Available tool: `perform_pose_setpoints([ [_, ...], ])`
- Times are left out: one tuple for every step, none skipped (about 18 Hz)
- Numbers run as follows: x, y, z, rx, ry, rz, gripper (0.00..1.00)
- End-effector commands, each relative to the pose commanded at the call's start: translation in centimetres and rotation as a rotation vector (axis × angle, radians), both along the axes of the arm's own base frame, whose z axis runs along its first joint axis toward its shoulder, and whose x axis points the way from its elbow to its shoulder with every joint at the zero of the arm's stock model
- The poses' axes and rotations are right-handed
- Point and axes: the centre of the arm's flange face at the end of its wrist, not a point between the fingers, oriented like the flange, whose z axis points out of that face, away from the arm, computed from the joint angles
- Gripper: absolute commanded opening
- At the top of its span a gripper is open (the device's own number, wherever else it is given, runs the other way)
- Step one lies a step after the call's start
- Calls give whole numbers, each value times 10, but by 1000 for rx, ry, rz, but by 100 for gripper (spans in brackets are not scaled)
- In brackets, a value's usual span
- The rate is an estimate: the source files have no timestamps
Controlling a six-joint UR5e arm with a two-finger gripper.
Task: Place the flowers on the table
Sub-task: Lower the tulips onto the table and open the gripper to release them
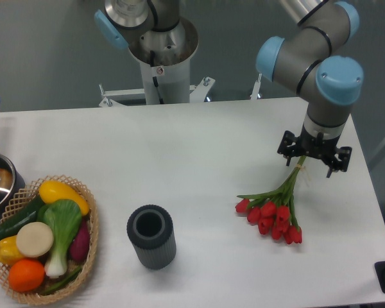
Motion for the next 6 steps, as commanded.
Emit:
perform_pose_setpoints([
  [-4,-8,2,-10,6,-42,100],
  [-7,-14,3,-21,11,-89,100],
  [-10,-23,2,-33,14,-131,100],
  [-14,-33,1,-43,14,-156,100],
  [-16,-36,1,-49,16,-176,100],
  [-19,-43,-1,-54,14,-186,100],
])
